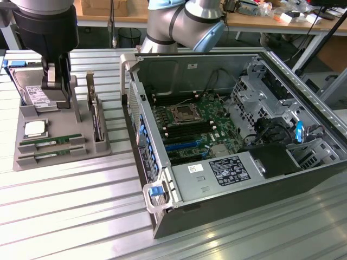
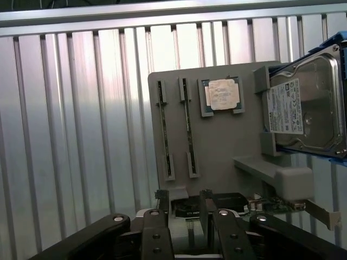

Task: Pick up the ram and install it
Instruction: 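Pick up the ram and move it above insertion slot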

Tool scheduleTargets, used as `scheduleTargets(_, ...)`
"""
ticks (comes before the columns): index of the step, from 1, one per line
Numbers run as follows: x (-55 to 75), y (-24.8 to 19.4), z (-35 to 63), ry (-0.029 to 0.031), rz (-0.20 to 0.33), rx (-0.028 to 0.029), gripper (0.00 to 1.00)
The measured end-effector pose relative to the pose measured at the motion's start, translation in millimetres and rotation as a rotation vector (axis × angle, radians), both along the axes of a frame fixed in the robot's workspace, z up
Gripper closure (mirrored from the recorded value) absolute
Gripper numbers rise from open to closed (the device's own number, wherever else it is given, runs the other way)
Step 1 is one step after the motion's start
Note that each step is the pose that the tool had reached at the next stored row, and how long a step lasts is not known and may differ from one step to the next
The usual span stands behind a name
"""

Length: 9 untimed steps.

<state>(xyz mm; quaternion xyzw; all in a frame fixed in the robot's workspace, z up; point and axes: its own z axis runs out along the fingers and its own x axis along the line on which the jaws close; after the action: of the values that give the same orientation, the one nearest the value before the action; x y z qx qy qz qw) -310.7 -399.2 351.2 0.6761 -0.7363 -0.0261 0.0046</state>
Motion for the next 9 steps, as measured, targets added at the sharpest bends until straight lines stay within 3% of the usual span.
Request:
scheduleTargets(4,0.0,-0.1,-4.8,0.0000,0.000,0.0001,0.64)
scheduleTargets(5,0.0,-0.4,-20.8,0.0000,0.000,0.0005,0.64)
scheduleTargets(9,0.0,-0.5,-24.0,0.0000,0.000,0.0005,0.64)
